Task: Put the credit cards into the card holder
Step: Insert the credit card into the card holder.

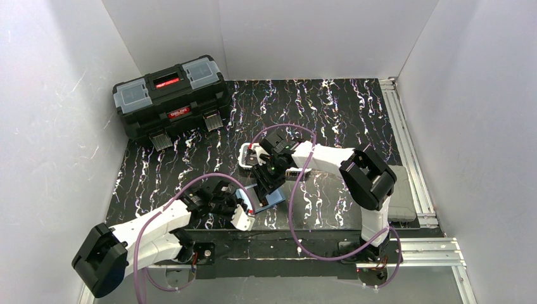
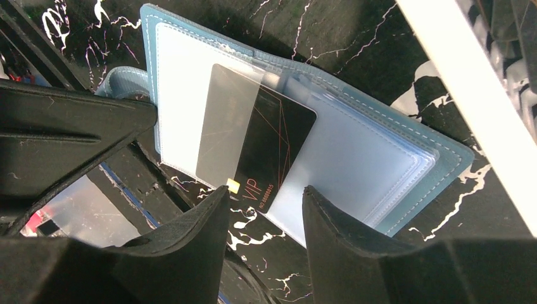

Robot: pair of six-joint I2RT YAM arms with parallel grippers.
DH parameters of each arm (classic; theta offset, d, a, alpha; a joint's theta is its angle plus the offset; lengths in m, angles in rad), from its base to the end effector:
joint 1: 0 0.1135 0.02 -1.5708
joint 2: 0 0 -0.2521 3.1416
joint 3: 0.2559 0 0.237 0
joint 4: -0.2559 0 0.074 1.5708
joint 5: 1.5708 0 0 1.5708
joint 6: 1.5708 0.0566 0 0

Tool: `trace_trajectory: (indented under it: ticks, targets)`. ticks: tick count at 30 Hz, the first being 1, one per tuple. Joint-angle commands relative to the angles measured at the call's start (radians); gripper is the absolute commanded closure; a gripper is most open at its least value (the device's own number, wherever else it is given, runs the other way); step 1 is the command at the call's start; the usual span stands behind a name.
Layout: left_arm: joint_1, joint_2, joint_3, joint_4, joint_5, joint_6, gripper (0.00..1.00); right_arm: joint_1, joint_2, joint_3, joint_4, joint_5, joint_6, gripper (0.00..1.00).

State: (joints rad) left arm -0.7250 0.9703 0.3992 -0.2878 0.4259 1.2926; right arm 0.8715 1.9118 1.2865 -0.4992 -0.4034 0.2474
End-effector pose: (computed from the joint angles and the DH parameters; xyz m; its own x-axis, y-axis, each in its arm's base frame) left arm 0.1229 -0.1401 0.1530 0.6193 0.6212 -0.4802 0.7662 -0.3447 0.5423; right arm 0.2274 0.3049 0.1518 -0.7620 -0.5561 -0.3318 -0.6460 0.6173 0.4490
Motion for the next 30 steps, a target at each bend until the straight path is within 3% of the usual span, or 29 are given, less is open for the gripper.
trace_trajectory:
  ticks: [1,30]
  targets:
    - [-0.001,-0.004,-0.018,-0.027,0.014,0.026,0.89,-0.002,-0.006,0.037,0.012,-0.032,-0.006,0.48]
    - [-0.001,0.046,-0.018,0.021,0.016,0.023,0.89,0.021,0.064,0.078,0.055,-0.171,-0.006,0.48]
